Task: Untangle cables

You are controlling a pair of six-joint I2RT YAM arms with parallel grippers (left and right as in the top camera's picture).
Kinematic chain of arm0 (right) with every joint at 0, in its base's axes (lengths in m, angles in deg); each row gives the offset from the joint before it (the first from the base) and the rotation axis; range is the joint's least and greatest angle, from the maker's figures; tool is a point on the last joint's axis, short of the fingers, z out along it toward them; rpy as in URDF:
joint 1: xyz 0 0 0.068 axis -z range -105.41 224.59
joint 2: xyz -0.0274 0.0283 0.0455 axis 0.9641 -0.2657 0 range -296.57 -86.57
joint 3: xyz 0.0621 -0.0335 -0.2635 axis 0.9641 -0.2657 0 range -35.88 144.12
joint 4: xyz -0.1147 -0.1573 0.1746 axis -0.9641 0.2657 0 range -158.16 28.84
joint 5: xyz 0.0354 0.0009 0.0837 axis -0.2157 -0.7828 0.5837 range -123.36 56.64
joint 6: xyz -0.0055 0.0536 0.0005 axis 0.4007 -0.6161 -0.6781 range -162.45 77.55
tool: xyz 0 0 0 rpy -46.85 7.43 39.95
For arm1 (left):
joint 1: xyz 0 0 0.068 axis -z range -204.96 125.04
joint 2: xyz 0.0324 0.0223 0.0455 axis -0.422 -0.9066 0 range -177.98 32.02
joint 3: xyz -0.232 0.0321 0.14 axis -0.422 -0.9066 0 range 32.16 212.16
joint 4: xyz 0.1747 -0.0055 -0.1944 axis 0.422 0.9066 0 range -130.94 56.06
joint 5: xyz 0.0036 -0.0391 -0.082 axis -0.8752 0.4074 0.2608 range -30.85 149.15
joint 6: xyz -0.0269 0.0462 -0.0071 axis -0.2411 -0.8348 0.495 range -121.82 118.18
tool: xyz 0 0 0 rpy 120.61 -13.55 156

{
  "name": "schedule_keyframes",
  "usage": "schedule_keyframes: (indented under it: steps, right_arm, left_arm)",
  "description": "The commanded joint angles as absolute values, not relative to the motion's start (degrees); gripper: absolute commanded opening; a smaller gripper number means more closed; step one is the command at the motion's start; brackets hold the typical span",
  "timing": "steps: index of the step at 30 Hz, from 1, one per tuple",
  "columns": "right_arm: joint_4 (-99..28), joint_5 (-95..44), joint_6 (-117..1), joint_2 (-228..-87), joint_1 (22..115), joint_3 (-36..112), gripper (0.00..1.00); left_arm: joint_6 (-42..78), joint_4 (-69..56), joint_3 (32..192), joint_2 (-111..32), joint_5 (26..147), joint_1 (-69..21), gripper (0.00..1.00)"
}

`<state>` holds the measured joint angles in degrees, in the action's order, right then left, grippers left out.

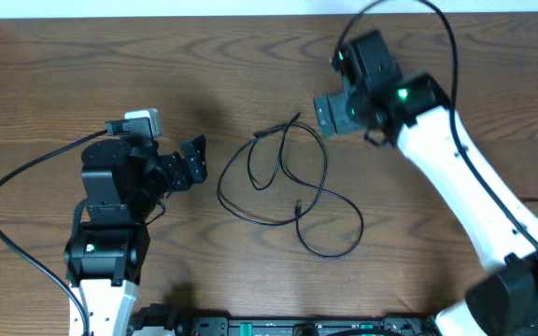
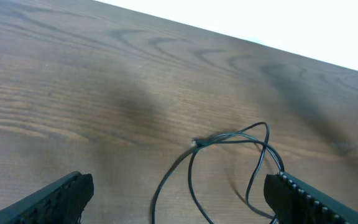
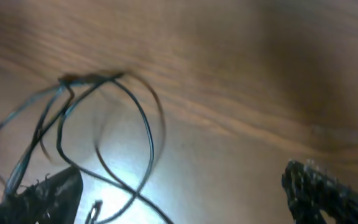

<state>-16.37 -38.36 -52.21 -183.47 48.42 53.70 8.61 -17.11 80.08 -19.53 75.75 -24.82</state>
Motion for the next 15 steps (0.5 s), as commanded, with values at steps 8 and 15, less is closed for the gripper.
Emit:
schedule_keyframes:
  steps: [8, 15]
  right_arm:
    - [-24.74, -23.98, -46.61, -180.13, 41.84, 44.24, 0.99]
    - [-28.04, -27.93, -53.69, -180.22, 37.64, 43.71, 0.99]
  left_arm:
    - [0.26, -17.22, 79.43, -19.08, 78.86, -25.06, 0.94]
    - [-2.64, -17.87, 79.43, -19.08, 83.95, -25.06, 0.94]
